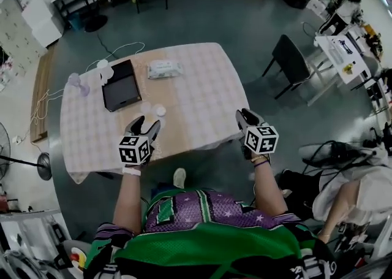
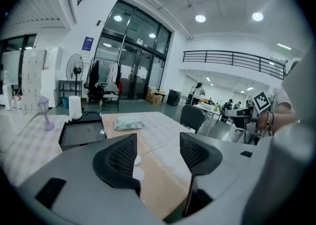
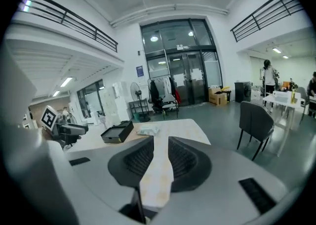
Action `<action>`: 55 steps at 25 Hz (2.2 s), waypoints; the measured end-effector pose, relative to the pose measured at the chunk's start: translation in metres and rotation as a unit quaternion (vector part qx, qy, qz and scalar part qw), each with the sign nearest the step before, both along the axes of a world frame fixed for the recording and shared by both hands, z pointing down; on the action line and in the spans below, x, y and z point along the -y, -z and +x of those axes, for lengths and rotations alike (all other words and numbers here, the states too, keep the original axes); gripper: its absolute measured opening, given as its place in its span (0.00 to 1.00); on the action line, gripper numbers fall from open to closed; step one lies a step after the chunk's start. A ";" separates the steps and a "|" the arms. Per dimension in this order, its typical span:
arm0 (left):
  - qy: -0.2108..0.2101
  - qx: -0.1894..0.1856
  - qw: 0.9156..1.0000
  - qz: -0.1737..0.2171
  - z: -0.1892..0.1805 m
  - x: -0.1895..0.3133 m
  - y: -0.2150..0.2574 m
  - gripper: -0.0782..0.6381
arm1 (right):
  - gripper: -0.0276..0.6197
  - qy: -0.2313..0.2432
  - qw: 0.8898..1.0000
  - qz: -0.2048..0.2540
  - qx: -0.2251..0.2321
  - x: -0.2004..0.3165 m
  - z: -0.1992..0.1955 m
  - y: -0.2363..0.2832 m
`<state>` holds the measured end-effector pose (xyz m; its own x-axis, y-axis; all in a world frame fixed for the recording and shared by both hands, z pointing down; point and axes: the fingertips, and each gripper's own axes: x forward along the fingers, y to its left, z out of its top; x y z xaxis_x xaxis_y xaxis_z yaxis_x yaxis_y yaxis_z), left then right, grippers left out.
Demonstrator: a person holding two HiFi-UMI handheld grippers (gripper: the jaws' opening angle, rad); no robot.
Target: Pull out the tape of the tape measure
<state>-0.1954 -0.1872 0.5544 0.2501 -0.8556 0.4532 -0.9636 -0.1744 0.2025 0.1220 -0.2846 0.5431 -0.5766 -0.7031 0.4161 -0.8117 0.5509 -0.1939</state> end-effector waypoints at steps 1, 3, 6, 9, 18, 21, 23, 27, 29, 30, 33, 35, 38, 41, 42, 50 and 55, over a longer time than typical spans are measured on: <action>-0.002 0.004 1.000 0.010 0.012 -0.008 0.010 0.52 | 0.17 0.010 1.000 0.008 0.006 -0.009 0.007 0.009; -0.004 -0.004 0.999 0.032 0.036 -0.020 0.032 0.52 | 0.17 0.025 0.999 0.020 0.017 -0.024 0.021 0.027; 0.003 -0.029 0.998 0.062 0.068 -0.038 0.065 0.52 | 0.17 0.042 0.998 0.034 0.027 -0.044 0.044 0.051; 0.005 -0.027 0.996 0.085 0.098 -0.061 0.092 0.52 | 0.17 0.051 0.997 0.050 0.035 -0.067 0.066 0.073; 0.011 -0.005 0.986 0.167 0.141 -0.126 0.164 0.48 | 0.17 0.057 0.989 0.113 0.078 -0.131 0.095 0.138; 0.013 0.009 0.979 0.204 0.153 -0.142 0.196 0.47 | 0.17 0.053 0.984 0.144 0.092 -0.149 0.108 0.169; 0.021 0.020 0.973 0.228 0.160 -0.152 0.215 0.44 | 0.16 0.051 0.981 0.161 0.095 -0.161 0.117 0.184; 0.037 0.037 0.965 0.256 0.170 -0.174 0.236 0.37 | 0.15 0.050 0.978 0.181 0.096 -0.180 0.127 0.201; 0.044 0.040 0.963 0.264 0.171 -0.184 0.240 0.32 | 0.15 0.048 0.977 0.185 0.099 -0.188 0.129 0.205; 0.046 0.042 0.962 0.267 0.170 -0.187 0.242 0.28 | 0.15 0.046 0.976 0.186 0.103 -0.192 0.129 0.206; 0.049 0.044 0.959 0.274 0.164 -0.188 0.246 0.20 | 0.13 0.036 0.974 0.189 0.121 -0.194 0.131 0.210; 0.051 0.046 0.959 0.276 0.162 -0.189 0.247 0.18 | 0.12 0.034 0.973 0.189 0.126 -0.194 0.132 0.211; 0.064 0.045 0.958 0.278 0.159 -0.197 0.249 0.17 | 0.11 0.039 0.973 0.191 0.123 -0.200 0.133 0.213; 0.076 0.043 0.957 0.275 0.154 -0.206 0.247 0.16 | 0.09 0.041 0.974 0.196 0.106 -0.201 0.133 0.213; 0.080 0.044 0.958 0.272 0.151 -0.209 0.244 0.16 | 0.08 0.041 0.974 0.196 0.101 -0.200 0.132 0.212; 0.086 0.051 0.957 0.271 0.139 -0.218 0.245 0.16 | 0.05 0.037 0.972 0.208 0.100 -0.204 0.126 0.219; 0.074 0.065 0.956 0.275 0.144 -0.217 0.250 0.16 | 0.05 0.037 0.971 0.218 0.091 -0.208 0.118 0.223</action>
